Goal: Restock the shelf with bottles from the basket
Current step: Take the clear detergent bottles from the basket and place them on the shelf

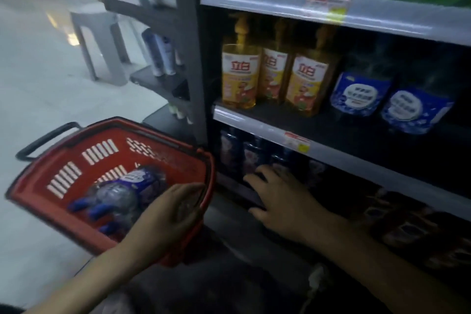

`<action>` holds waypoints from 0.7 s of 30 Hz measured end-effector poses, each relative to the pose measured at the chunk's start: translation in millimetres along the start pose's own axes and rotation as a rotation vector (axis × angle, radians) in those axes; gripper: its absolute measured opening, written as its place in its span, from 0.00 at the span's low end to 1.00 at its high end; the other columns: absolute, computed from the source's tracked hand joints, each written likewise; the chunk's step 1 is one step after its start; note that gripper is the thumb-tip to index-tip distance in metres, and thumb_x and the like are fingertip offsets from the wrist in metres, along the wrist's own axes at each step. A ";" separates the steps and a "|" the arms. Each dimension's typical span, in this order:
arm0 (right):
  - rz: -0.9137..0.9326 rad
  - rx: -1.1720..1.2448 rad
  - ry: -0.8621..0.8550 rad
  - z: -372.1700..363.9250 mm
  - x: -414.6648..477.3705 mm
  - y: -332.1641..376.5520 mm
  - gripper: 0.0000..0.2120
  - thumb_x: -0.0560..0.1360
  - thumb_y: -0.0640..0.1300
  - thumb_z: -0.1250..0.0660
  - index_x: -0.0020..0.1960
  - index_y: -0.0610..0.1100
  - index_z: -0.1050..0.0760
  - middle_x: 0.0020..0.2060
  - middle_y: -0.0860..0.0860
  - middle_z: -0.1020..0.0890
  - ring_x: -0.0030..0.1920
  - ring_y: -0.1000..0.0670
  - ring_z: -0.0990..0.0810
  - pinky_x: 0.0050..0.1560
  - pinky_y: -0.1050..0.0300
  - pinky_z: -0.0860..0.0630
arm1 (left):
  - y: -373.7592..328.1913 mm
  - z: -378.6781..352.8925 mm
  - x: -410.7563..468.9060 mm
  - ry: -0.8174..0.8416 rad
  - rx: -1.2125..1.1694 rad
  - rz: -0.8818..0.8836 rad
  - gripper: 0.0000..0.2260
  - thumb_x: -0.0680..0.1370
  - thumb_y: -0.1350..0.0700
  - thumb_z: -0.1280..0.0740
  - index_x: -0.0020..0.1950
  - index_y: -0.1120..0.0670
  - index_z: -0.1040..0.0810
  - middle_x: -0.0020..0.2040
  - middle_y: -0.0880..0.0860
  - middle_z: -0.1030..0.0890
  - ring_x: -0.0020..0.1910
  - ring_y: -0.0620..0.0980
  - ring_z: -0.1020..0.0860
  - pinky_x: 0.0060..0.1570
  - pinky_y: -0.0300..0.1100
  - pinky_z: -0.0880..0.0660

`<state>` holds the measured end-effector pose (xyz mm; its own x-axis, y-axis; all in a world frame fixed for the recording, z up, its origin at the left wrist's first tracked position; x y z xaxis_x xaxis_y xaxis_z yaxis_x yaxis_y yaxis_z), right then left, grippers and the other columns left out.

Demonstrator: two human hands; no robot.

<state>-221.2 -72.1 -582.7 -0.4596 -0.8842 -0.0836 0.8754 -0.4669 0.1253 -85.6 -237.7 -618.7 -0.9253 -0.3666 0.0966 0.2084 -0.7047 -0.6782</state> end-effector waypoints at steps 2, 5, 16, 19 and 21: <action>0.051 -0.065 0.051 -17.0 6.8 16.5 0.30 0.79 0.56 0.34 0.77 0.49 0.40 0.74 0.44 0.38 0.73 0.41 0.36 0.71 0.44 0.34 | 32.5 -1.5 -21.1 0.039 0.040 0.050 0.23 0.74 0.42 0.35 0.70 0.39 0.25 0.64 0.36 0.23 0.61 0.34 0.22 0.62 0.46 0.23; 0.126 -0.138 0.101 -38.8 18.0 34.4 0.28 0.78 0.56 0.34 0.74 0.49 0.36 0.70 0.44 0.33 0.69 0.42 0.32 0.69 0.47 0.32 | 71.1 -0.6 -38.1 0.067 0.181 0.079 0.24 0.76 0.42 0.35 0.72 0.39 0.27 0.64 0.37 0.23 0.62 0.39 0.22 0.60 0.48 0.22; 0.271 -0.179 0.232 -91.5 78.2 97.4 0.36 0.79 0.50 0.35 0.82 0.52 0.48 0.80 0.43 0.46 0.80 0.42 0.49 0.77 0.45 0.43 | 90.0 -3.9 -59.1 0.150 0.368 0.066 0.20 0.82 0.36 0.48 0.65 0.40 0.23 0.59 0.41 0.18 0.54 0.43 0.19 0.48 0.41 0.24; 0.336 -0.247 0.246 -110.2 84.7 104.4 0.27 0.78 0.52 0.34 0.75 0.52 0.36 0.76 0.46 0.37 0.80 0.41 0.47 0.75 0.40 0.42 | 94.7 8.8 -61.8 0.139 0.364 0.088 0.24 0.80 0.34 0.49 0.66 0.41 0.22 0.57 0.42 0.16 0.52 0.43 0.18 0.47 0.41 0.23; 0.367 -0.280 0.220 -113.1 84.0 103.0 0.22 0.78 0.53 0.35 0.70 0.52 0.32 0.71 0.48 0.31 0.76 0.42 0.41 0.71 0.41 0.37 | 105.6 19.3 -61.5 0.113 0.383 0.102 0.22 0.80 0.35 0.47 0.65 0.41 0.20 0.54 0.42 0.15 0.49 0.43 0.17 0.47 0.41 0.22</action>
<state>-152.7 -192.7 -688.7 -0.0984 -0.9507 -0.2940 0.9936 -0.0776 -0.0815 -0.5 -301.3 -682.2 -0.9183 -0.3925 -0.0519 0.3840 -0.8512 -0.3578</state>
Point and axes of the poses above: each hand's wrist, its own x-axis towards the middle knuckle, its own z-axis out of the back of the hand, y = z × x, the point moved 8 cm from there along x, towards the middle knuckle
